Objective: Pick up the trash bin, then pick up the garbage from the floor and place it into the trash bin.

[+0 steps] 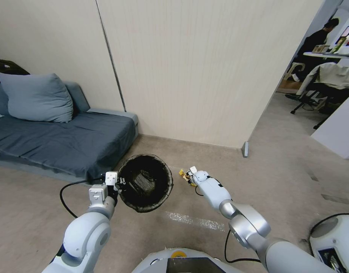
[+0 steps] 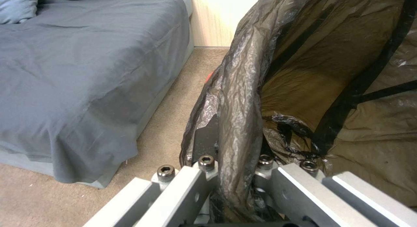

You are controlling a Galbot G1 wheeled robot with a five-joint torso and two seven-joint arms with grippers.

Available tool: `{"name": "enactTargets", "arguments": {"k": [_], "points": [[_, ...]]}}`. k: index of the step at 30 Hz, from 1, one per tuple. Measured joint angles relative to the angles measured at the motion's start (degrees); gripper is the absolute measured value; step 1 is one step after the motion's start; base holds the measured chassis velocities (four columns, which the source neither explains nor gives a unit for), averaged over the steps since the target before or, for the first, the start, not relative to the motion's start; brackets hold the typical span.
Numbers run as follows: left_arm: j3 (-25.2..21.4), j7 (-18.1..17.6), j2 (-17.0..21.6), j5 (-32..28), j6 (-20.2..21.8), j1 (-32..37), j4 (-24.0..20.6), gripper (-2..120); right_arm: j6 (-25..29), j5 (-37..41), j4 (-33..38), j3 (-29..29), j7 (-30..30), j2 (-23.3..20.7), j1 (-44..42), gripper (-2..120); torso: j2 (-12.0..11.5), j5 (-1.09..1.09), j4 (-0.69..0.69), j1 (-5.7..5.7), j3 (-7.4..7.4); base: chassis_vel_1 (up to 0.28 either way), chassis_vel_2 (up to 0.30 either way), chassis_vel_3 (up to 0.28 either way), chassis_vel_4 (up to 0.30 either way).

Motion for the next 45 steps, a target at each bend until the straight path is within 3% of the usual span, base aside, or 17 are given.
{"name": "enactTargets", "arguments": {"k": [5, 9, 15, 18, 19, 20, 23, 24, 27, 28, 31, 36, 37, 40, 45], "points": [[0.00, -0.02, -0.11, 0.08, 0.00, 0.03, -0.03, 0, 0.00, 0.39, 1.26, 0.17, 0.37, -0.59, -0.63, 0, 0.00, 0.00, 0.01, 0.00, 0.00, 0.000, 0.000, 0.000, 0.000], [-0.29, -0.04, 0.06, 0.05, 0.00, -0.10, 0.21, 0, -1.43, 3.97, 6.84, -0.73, 1.37, -2.93, -2.17, 0, 0.00, 0.01, 0.00, 0.00, 0.00, 0.000, 0.000, 0.000, 0.000], [-0.62, -0.08, 0.40, -0.32, 0.00, -0.18, 0.49, 0, -7.16, 16.73, 25.16, -2.47, 5.82, -9.80, -5.48, 0, 0.00, 0.00, 0.01, 0.00, 0.00, 0.000, 0.000, 0.000, 0.000], [-0.49, -0.10, 0.38, -0.34, 0.00, -0.17, 0.58, 0, -8.92, 19.33, 29.89, -2.57, 7.14, -11.86, -6.21, 0, 0.00, 0.02, 0.00, 0.00, 0.00, 0.000, 0.000, 0.000, 0.000], [-0.32, -0.08, 0.36, -0.37, 0.00, -0.25, 0.76, 0, -9.71, 22.64, 36.29, -1.91, 8.76, -14.77, -7.08, 0, 0.00, 0.03, 0.01, 0.00, 0.00, 0.000, 0.000, 0.000, 0.000], [-0.32, -0.08, 0.36, -0.37, 0.00, -0.25, 0.76, 0, -9.71, 22.64, 36.29, -1.91, 8.76, -14.77, -7.08, 0, 0.00, 0.03, 0.01, 0.00, 0.00, 0.000, 0.000, 0.000, 0.000], [-0.27, 0.07, 0.47, -0.20, 0.00, -0.52, 1.29, 0, -9.95, 29.41, 48.16, 0.82, 10.95, -22.62, -9.04, 0, 0.00, 0.02, -0.02, 0.00, 0.00, 0.000, 0.000, 0.000, 0.000], [-0.27, 0.07, 0.47, -0.20, 0.00, -0.52, 1.29, 0, -9.95, 29.41, 48.16, 0.82, 10.95, -22.62, -9.04, 0, 0.00, 0.02, -0.02, 0.00, 0.00, 0.000, 0.000, 0.000, 0.000], [0.04, 0.31, 0.56, 0.14, 0.00, -0.71, 1.95, 0, -9.96, 36.67, 59.68, 4.44, 12.74, -29.30, -11.10, 0, 0.00, 0.03, -0.06, 0.00, 0.00, 0.000, 0.000, 0.000, 0.000], [0.04, 0.31, 0.56, 0.14, 0.00, -0.71, 1.95, 0, -9.96, 36.67, 59.68, 4.44, 12.74, -29.30, -11.10, 0, 0.00, 0.03, -0.06, 0.00, 0.00, 0.000, 0.000, 0.000, 0.000], [0.58, 0.46, 0.29, 0.70, 0.00, -0.93, 2.59, 0, -9.93, 43.63, 70.88, 8.63, 14.12, -32.88, -12.89, 0, 0.00, 0.01, 0.01, -0.01, 0.00, 0.000, 0.000, 0.000, 0.000], [0.83, 0.67, 0.24, 1.09, 0.00, -1.09, 3.16, 0, -9.88, 52.82, 81.33, 12.36, 16.14, -35.52, -13.03, 0, 0.00, 0.02, 0.00, 0.00, 0.00, 0.000, 0.000, 0.000, 0.000], [0.83, 0.67, 0.24, 1.09, 0.00, -1.09, 3.16, 0, -9.88, 52.82, 81.33, 12.36, 16.14, -35.52, -13.03, 0, 0.00, 0.02, 0.00, 0.00, 0.00, 0.000, 0.000, 0.000, 0.000], [0.90, 0.77, 0.23, 1.35, 0.00, -1.07, 3.37, 0, -9.83, 64.32, 88.78, 13.69, 19.54, -37.00, -10.70, 0, 0.00, -0.01, 0.00, 0.00, 0.00, 0.000, 0.000, 0.000, 0.000], [0.96, 0.88, 0.09, 1.72, 0.00, -0.95, 3.37, 0, -9.78, 74.39, 93.75, 12.99, 23.50, -37.46, -7.59, 0, 0.00, -0.02, -0.01, 0.00, -0.01, 0.000, 0.000, 0.000, 0.000]]}}
